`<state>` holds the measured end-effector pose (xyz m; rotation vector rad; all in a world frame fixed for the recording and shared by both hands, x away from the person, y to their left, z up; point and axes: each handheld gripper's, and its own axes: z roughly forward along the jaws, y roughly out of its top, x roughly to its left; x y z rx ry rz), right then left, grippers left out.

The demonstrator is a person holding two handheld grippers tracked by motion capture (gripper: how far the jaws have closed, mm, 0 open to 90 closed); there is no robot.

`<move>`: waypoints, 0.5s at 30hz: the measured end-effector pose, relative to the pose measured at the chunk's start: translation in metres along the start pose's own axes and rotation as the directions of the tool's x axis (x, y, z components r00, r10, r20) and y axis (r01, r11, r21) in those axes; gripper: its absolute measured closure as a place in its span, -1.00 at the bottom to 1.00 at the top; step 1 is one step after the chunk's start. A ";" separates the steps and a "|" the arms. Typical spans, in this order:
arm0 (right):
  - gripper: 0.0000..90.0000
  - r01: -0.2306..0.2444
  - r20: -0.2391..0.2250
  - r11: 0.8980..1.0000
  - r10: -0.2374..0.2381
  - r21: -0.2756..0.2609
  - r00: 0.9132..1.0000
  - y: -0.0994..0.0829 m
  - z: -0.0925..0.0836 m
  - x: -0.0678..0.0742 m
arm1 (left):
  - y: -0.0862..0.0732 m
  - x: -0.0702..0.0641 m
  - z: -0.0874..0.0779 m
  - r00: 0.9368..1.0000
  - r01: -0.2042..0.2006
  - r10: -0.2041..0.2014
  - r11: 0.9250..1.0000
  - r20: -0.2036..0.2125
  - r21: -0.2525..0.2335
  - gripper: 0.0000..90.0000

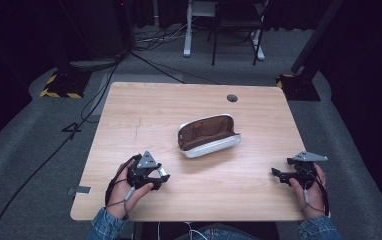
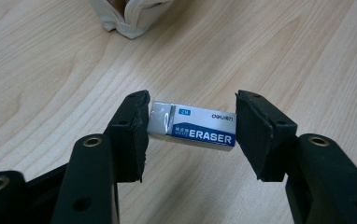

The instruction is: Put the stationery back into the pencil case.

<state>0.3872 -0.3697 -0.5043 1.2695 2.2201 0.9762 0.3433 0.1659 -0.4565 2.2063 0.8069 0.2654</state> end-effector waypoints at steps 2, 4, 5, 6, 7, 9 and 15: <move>-0.64 0.000 0.000 1.000 0.000 0.000 1.000 0.000 0.000 0.000 | 0.003 0.000 -0.004 1.000 0.004 -0.004 1.000 0.012 -0.011 0.03; -0.64 0.000 0.000 1.000 0.000 0.000 1.000 0.000 0.000 0.000 | 0.008 0.001 -0.008 1.000 0.001 0.000 1.000 0.013 -0.022 0.03; -0.64 0.000 0.000 1.000 0.000 0.000 1.000 0.000 0.000 0.000 | 0.009 0.001 -0.010 1.000 0.000 0.000 1.000 0.016 -0.028 0.03; -0.64 0.000 0.000 1.000 0.000 0.000 1.000 0.000 0.000 0.000 | 0.011 0.002 -0.011 1.000 -0.003 0.004 1.000 0.018 -0.030 0.03; -0.64 0.000 0.000 1.000 0.000 0.000 1.000 0.000 0.000 0.000 | 0.013 0.002 -0.013 1.000 -0.003 0.003 0.999 0.016 -0.034 0.03; -0.64 0.000 0.000 1.000 0.000 0.000 1.000 0.000 0.000 0.000 | 0.018 0.003 -0.015 1.000 -0.014 0.015 0.999 0.014 -0.037 0.03; -0.64 0.000 0.000 1.000 0.000 0.000 1.000 0.000 0.000 0.000 | 0.029 0.006 -0.017 1.000 -0.012 0.013 0.998 0.027 -0.056 0.03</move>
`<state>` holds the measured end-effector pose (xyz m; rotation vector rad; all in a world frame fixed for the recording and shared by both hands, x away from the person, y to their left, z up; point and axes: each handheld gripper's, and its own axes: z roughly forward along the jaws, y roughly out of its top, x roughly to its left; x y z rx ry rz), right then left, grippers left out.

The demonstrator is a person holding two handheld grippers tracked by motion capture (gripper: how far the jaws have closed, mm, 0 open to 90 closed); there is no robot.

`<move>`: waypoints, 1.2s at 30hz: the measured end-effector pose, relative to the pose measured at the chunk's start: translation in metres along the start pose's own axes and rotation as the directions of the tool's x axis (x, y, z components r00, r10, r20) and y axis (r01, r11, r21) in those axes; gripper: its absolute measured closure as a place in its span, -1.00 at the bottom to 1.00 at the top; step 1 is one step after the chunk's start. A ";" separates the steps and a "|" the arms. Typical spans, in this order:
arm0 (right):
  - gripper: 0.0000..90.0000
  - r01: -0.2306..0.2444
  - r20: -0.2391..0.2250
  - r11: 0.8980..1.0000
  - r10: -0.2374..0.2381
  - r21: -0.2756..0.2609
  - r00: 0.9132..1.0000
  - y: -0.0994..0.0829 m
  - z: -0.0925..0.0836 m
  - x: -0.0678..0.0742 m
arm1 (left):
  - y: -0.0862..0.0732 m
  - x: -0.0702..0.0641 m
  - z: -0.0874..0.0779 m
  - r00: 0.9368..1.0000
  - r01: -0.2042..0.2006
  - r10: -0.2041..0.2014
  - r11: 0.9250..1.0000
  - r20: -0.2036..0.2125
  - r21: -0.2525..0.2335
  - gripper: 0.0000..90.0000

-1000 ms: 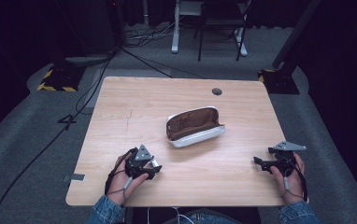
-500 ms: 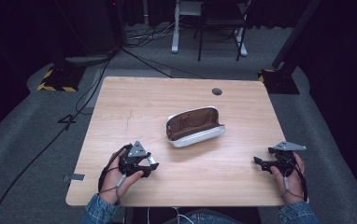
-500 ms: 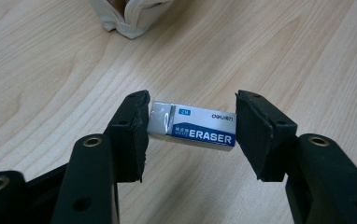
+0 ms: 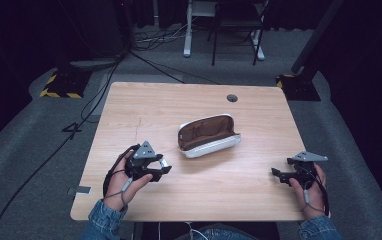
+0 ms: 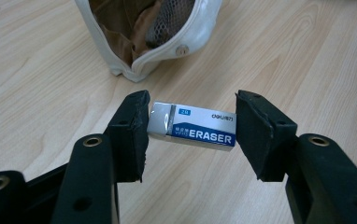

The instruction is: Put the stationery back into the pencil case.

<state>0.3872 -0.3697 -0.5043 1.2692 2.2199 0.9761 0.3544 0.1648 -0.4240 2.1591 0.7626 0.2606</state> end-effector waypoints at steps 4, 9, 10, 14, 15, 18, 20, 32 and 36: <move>-0.64 0.000 0.000 1.000 0.000 0.000 1.000 0.000 0.000 0.000 | 0.008 0.004 -0.001 1.000 -0.021 0.022 0.999 0.018 -0.040 0.03; -0.64 0.000 0.000 1.000 0.000 0.000 1.000 0.000 0.000 0.000 | 0.017 0.011 0.002 0.999 -0.013 0.016 0.998 0.033 -0.065 0.03; -0.64 0.000 0.000 1.000 0.000 0.000 1.000 0.000 0.000 0.000 | 0.019 0.013 0.003 0.999 -0.013 0.015 0.997 0.034 -0.070 0.03; -0.64 0.001 0.000 1.000 -0.001 0.001 1.000 0.000 0.000 0.000 | 0.024 0.016 0.004 0.999 -0.018 0.020 0.997 0.029 -0.069 0.03; -0.64 0.000 0.000 1.000 0.000 0.001 1.000 0.000 0.000 0.000 | 0.026 0.017 0.005 0.999 -0.025 0.026 0.997 0.021 -0.069 0.03; -0.64 0.000 0.000 1.000 0.000 0.001 1.000 0.000 0.000 0.000 | 0.034 0.020 0.008 0.999 -0.025 0.027 0.997 0.024 -0.080 0.03; -0.64 0.000 0.000 1.000 0.000 0.001 1.000 0.000 0.000 0.000 | 0.038 0.020 0.010 0.999 -0.033 0.034 0.996 0.020 -0.086 0.03; -0.64 0.001 0.001 1.000 -0.001 0.001 1.000 0.000 0.000 0.000 | 0.069 0.022 0.029 0.998 -0.054 0.058 0.992 0.036 -0.110 0.03; -0.64 0.000 0.001 1.000 0.000 0.001 1.000 0.000 0.000 0.000 | 0.078 0.021 0.039 0.997 -0.056 0.061 0.992 0.043 -0.110 0.03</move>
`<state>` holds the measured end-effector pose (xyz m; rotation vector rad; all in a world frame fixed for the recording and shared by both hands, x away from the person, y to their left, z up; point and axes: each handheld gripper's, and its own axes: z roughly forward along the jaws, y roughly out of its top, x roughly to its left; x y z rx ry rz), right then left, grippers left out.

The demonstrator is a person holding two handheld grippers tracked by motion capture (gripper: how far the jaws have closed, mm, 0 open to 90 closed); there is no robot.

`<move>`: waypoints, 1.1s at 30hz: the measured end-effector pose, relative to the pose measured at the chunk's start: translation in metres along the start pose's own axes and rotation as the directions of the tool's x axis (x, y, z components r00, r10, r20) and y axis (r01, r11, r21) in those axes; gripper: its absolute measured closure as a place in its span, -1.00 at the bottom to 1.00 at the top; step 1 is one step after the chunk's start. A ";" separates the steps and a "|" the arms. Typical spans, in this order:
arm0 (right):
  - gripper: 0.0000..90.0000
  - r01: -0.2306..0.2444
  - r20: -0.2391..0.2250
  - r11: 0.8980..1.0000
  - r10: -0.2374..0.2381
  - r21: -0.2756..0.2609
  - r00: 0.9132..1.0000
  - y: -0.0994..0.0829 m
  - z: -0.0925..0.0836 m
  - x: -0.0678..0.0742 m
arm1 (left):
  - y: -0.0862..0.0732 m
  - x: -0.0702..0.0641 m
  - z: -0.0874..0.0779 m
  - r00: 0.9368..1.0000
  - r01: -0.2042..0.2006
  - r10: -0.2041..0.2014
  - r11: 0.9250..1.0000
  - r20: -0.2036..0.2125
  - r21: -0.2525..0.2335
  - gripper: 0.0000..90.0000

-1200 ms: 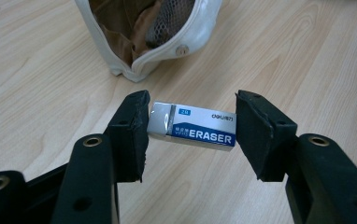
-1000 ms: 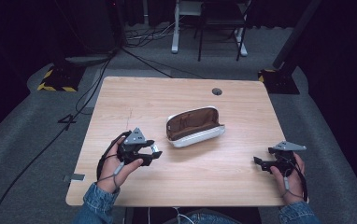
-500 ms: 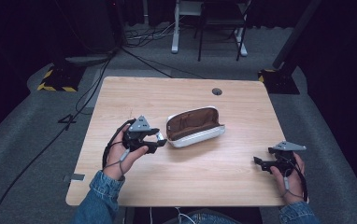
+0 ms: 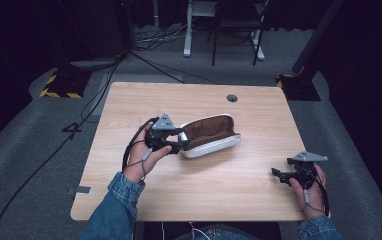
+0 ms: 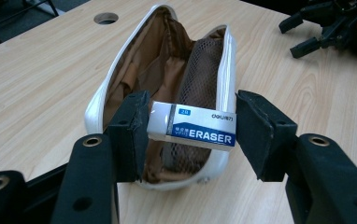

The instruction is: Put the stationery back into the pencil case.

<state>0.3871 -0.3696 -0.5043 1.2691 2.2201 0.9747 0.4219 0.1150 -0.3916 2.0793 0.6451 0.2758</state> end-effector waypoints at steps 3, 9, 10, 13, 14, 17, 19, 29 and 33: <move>-0.64 0.000 0.000 1.000 0.000 0.000 1.000 0.000 0.000 0.000 | 0.006 0.001 0.009 1.000 -0.003 0.003 1.000 -0.004 0.005 0.03; -0.64 0.000 0.000 1.000 0.000 0.000 1.000 0.000 0.000 0.000 | 0.013 0.003 0.026 1.000 0.002 -0.002 1.000 -0.020 0.012 0.03; -0.64 0.000 0.000 1.000 0.000 0.000 1.000 0.000 0.000 0.000 | 0.014 0.003 0.028 1.000 0.003 -0.003 1.000 -0.021 0.010 0.02; -0.64 0.000 0.000 1.000 0.000 0.000 1.000 0.000 0.000 0.000 | 0.017 0.004 0.033 1.000 0.004 -0.004 1.000 -0.021 0.001 0.03; -0.64 0.000 0.000 1.000 0.000 0.000 1.000 0.000 0.000 0.000 | 0.018 0.004 0.035 1.000 0.007 -0.007 1.000 -0.018 0.000 0.02; -0.64 0.000 0.000 1.000 0.000 0.000 1.000 0.000 0.000 0.000 | 0.020 0.004 0.039 1.000 0.007 -0.007 1.000 -0.021 -0.003 0.02; -0.64 0.000 0.000 1.000 0.000 0.000 1.000 0.000 0.000 0.000 | 0.021 0.005 0.042 1.000 0.010 -0.010 1.000 -0.025 -0.007 0.02; -0.64 0.000 0.000 1.000 0.000 0.000 1.000 0.000 0.000 0.000 | 0.024 0.009 0.054 0.999 0.017 -0.018 1.000 -0.039 -0.019 0.02; -0.64 0.000 0.000 1.000 0.000 0.000 1.000 0.000 0.000 0.000 | 0.023 0.010 0.062 0.998 0.037 -0.037 0.999 -0.047 -0.012 0.02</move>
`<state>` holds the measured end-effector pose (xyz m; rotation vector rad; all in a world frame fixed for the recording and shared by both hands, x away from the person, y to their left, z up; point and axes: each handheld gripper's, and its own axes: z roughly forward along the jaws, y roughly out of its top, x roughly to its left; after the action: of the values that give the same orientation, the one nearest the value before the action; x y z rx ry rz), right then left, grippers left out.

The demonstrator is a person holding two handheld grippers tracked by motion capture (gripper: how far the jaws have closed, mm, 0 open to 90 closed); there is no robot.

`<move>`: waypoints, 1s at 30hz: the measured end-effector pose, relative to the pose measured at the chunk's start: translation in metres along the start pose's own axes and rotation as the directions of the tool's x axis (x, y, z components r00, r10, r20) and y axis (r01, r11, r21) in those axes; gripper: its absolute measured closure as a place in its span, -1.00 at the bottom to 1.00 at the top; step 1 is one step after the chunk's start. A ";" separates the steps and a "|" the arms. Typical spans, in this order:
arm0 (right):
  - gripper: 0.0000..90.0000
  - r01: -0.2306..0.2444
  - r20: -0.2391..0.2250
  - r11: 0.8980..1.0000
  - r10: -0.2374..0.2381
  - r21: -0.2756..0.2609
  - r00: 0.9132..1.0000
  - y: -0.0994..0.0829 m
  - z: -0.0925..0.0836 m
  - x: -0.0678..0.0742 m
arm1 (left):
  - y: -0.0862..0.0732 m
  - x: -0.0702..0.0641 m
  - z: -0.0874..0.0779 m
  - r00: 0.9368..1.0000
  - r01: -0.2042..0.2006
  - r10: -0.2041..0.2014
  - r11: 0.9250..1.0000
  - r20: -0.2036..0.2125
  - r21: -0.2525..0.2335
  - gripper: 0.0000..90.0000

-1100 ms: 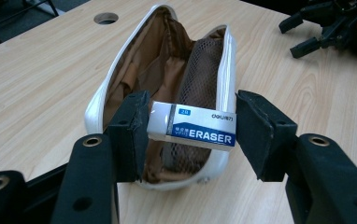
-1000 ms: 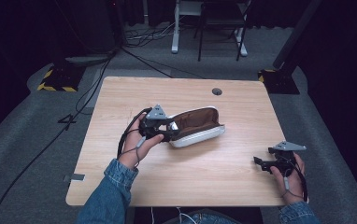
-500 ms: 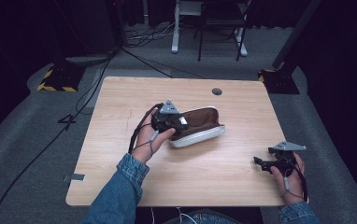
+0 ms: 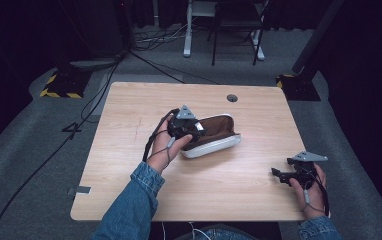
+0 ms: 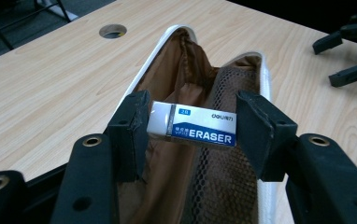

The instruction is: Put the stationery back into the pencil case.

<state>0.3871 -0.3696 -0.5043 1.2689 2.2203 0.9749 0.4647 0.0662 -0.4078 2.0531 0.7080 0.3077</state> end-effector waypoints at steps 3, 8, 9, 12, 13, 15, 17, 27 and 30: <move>-0.64 0.000 0.000 1.000 0.000 0.000 1.000 0.000 0.000 0.000 | 0.000 0.001 0.005 1.000 0.004 -0.004 1.000 -0.011 0.001 0.03; -0.64 0.000 0.000 1.000 0.000 0.000 1.000 0.000 0.000 0.000 | 0.000 0.000 0.014 1.000 0.011 -0.011 1.000 -0.009 0.008 0.02; -0.64 -0.001 0.000 1.000 0.001 0.000 1.000 0.000 0.000 0.000 | 0.001 0.000 0.016 1.000 0.009 -0.009 1.000 -0.012 0.008 0.02; -0.64 0.000 0.000 1.000 0.000 0.000 1.000 0.000 0.000 0.000 | 0.001 -0.001 0.019 1.000 0.010 -0.010 1.000 -0.011 0.012 0.02; -0.64 0.000 0.000 1.000 0.000 0.000 1.000 0.000 0.000 0.000 | 0.001 -0.001 0.023 1.000 0.010 -0.010 1.000 -0.009 0.007 0.03; -0.64 0.000 0.000 1.000 0.000 0.000 1.000 0.000 0.000 0.000 | 0.002 -0.001 0.026 1.000 0.018 -0.018 1.000 -0.008 0.007 0.02; -0.64 0.000 0.000 1.000 0.000 0.000 1.000 0.000 0.000 0.000 | 0.002 -0.002 0.028 1.000 0.020 -0.020 1.000 -0.006 0.006 0.02; -0.64 0.000 0.000 1.000 0.000 0.000 1.000 0.000 0.000 0.000 | 0.005 -0.004 0.041 1.000 0.012 -0.012 1.000 -0.012 0.020 0.02; -0.64 0.000 0.000 1.000 0.000 0.000 1.000 0.000 0.000 0.000 | 0.004 -0.005 0.044 1.000 0.010 -0.009 0.999 -0.005 0.034 0.01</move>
<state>0.3871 -0.3696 -0.5043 1.2690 2.2204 0.9748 0.4828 0.0319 -0.4286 2.0817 0.7301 0.2965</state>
